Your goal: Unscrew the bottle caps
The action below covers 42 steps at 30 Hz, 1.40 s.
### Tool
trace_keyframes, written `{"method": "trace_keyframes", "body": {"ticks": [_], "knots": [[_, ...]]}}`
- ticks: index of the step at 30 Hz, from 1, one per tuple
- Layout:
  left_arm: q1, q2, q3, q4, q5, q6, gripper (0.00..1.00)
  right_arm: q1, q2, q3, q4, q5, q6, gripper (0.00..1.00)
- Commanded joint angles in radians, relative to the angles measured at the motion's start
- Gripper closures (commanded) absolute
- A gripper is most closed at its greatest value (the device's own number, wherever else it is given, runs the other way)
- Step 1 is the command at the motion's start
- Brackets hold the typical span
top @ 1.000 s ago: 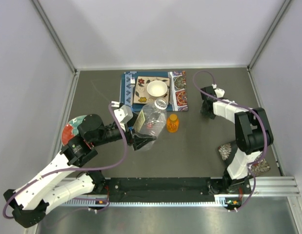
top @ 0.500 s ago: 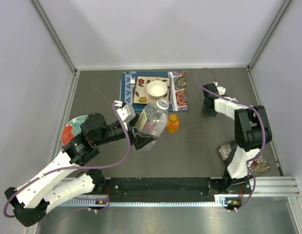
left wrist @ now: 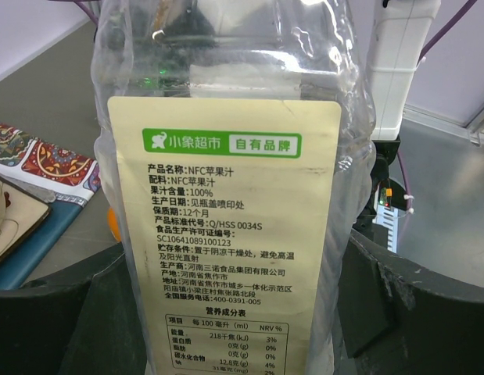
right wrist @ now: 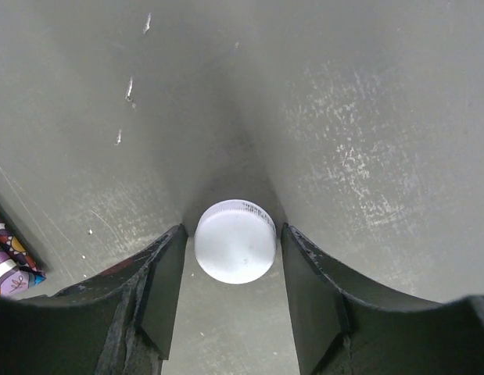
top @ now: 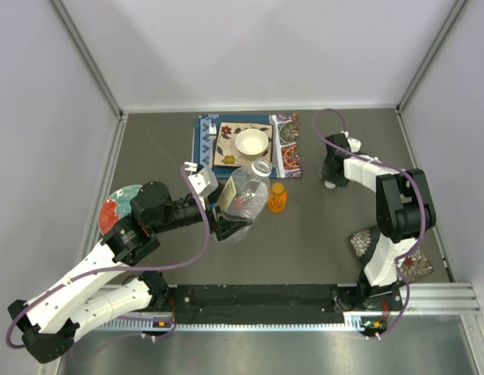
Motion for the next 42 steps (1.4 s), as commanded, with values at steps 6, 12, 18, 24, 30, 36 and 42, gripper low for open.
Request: {"method": "trace_keyframes", "body": {"ticks": [6,12,18,24,30,36,42], "knots": [[0.002,-0.016,-0.005,0.063,0.013,-0.009,0.66,-0.007,-0.007,-0.011,0.008,-0.035,0.004,0.45],[0.001,-0.015,-0.008,0.064,0.012,-0.009,0.65,-0.008,-0.138,0.022,-0.02,-0.012,0.009,0.37],[0.002,-0.002,-0.005,0.063,0.015,-0.006,0.65,-0.002,-0.358,0.157,-0.087,-0.073,0.052,0.31],[0.001,0.051,0.019,0.061,0.027,0.006,0.65,0.096,-0.731,0.069,0.19,-0.486,0.072,0.24],[-0.002,0.09,0.032,0.057,0.031,0.016,0.65,0.16,-0.895,0.044,0.299,-0.72,0.126,0.03],[-0.008,0.136,0.064,0.055,0.042,0.002,0.64,0.33,-0.882,0.127,0.166,-0.712,0.008,0.01],[-0.025,0.163,0.088,0.055,0.036,0.003,0.64,0.462,-0.852,0.127,0.131,-0.635,-0.046,0.01]]}}
